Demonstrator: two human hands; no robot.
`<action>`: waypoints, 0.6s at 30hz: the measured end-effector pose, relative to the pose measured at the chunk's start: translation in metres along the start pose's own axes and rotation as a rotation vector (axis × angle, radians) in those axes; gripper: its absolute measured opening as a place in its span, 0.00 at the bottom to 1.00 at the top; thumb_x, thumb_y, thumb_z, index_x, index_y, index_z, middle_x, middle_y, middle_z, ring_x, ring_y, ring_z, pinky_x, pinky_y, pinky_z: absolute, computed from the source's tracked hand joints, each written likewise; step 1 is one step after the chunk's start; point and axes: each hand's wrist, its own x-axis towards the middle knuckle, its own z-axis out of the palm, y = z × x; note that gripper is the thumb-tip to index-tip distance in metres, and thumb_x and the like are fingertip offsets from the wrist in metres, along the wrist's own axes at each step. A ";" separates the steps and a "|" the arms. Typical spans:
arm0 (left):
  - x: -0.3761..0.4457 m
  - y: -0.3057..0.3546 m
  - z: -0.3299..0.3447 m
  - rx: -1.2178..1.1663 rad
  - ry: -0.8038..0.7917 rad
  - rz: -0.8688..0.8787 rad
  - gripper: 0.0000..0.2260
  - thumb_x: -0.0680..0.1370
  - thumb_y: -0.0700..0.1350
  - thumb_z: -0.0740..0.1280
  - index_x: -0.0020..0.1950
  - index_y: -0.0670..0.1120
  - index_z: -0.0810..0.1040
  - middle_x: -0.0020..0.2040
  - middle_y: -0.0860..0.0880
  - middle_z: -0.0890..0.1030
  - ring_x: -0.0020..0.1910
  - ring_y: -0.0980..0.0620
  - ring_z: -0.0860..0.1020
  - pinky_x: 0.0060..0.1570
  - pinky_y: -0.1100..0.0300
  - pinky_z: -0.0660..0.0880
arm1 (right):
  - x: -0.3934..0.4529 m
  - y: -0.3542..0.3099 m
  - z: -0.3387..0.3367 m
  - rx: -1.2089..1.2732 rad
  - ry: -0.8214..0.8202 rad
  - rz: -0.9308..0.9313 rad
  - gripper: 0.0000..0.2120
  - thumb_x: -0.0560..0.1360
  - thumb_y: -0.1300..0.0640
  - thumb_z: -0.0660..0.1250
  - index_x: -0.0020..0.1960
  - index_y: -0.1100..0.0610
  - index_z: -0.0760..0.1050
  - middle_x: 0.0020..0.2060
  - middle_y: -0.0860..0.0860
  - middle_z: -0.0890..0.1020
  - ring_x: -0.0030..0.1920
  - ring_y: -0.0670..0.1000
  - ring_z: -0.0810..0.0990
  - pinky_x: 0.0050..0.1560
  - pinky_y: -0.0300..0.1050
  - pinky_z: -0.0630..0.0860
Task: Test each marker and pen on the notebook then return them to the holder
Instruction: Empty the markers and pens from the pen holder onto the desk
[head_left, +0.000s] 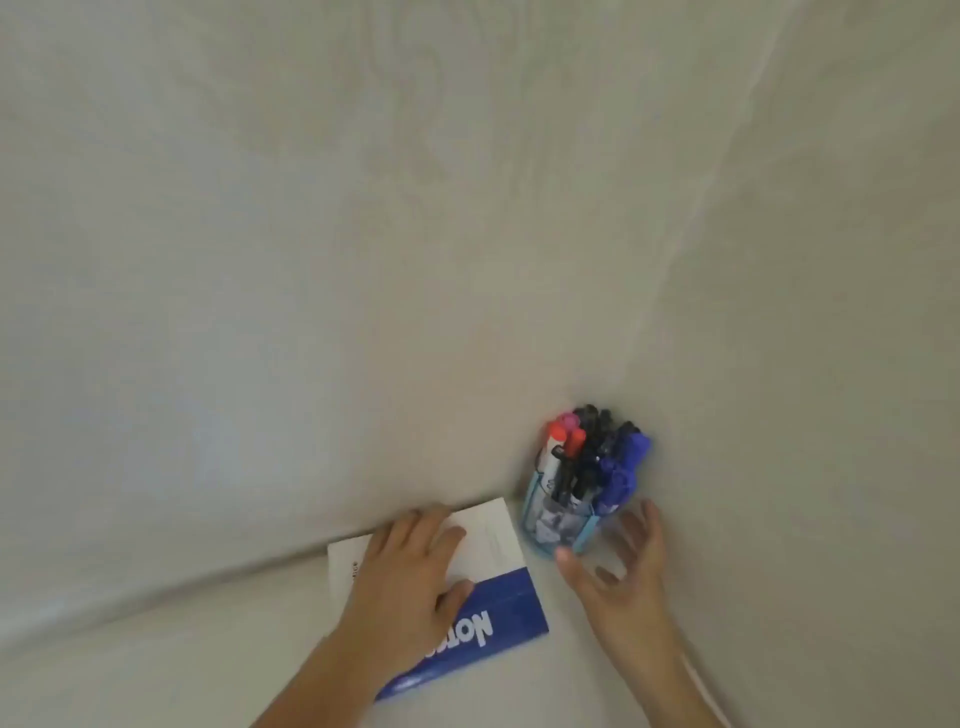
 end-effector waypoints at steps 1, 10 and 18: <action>-0.004 -0.001 0.008 0.018 -0.012 -0.028 0.22 0.73 0.61 0.59 0.61 0.52 0.77 0.64 0.51 0.76 0.61 0.47 0.76 0.60 0.50 0.75 | 0.001 0.004 0.009 0.078 -0.029 -0.003 0.46 0.64 0.59 0.80 0.72 0.46 0.55 0.62 0.36 0.71 0.58 0.34 0.75 0.56 0.39 0.77; -0.050 0.030 -0.002 -0.040 -0.244 0.007 0.26 0.68 0.69 0.63 0.61 0.60 0.63 0.60 0.58 0.62 0.60 0.55 0.61 0.64 0.55 0.59 | 0.020 0.035 0.054 -0.095 0.330 -0.279 0.46 0.54 0.53 0.83 0.66 0.57 0.65 0.57 0.55 0.72 0.50 0.42 0.64 0.54 0.45 0.71; -0.128 0.075 -0.027 0.073 -0.609 0.059 0.21 0.74 0.58 0.69 0.61 0.55 0.64 0.60 0.53 0.61 0.52 0.49 0.61 0.52 0.56 0.61 | -0.059 0.049 0.010 -0.102 0.168 -0.328 0.40 0.49 0.40 0.80 0.58 0.46 0.69 0.50 0.45 0.77 0.50 0.49 0.79 0.49 0.52 0.80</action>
